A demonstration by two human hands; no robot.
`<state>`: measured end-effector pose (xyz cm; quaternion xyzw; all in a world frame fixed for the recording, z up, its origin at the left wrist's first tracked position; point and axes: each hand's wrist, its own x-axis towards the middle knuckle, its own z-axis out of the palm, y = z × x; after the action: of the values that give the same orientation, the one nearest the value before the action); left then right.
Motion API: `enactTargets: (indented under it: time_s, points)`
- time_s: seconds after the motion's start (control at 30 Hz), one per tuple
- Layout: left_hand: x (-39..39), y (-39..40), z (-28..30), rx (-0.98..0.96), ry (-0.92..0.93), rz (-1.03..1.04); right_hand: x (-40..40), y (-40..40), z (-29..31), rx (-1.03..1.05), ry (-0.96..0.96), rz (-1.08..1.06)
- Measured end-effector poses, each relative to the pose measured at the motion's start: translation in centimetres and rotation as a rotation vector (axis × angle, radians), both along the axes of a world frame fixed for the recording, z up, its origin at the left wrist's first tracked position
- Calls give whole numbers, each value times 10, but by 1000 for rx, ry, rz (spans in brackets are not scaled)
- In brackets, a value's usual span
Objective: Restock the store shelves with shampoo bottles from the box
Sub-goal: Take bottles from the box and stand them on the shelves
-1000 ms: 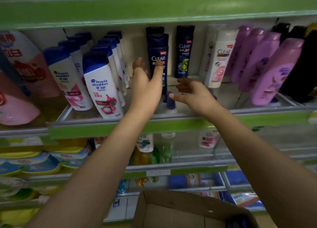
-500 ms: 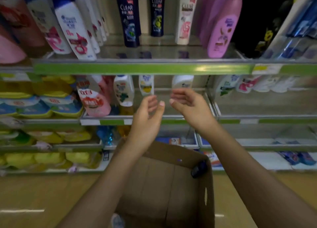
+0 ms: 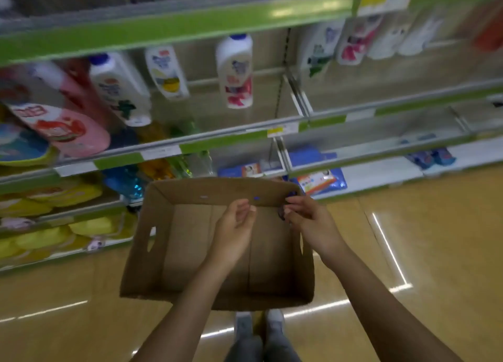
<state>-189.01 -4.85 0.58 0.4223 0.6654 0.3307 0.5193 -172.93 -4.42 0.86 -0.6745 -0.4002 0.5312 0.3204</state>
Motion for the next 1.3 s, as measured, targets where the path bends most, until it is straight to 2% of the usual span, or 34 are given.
enactTargets:
  time_s: [0.13, 0.4, 0.8, 1.03, 1.23, 1.3]
  points:
    - [9, 7, -32, -85, 33, -132, 9, -16, -30, -106, -3, -79]
    - [39, 43, -97, -170, 111, -224, 20, -25, -90, -251, -30, -106]
    - [91, 109, -194, -210, 180, -361, 23, -4, -147, -348, 97, -67]
    - [107, 120, -222, -173, 183, -466, 14, -5, -165, -380, 84, -2]
    - [98, 117, -228, 8, 270, -515, 12, -9, -165, -412, 91, 26]
    - [90, 116, -226, 4, 250, -523, 12, -10, -162, -417, 78, 49]
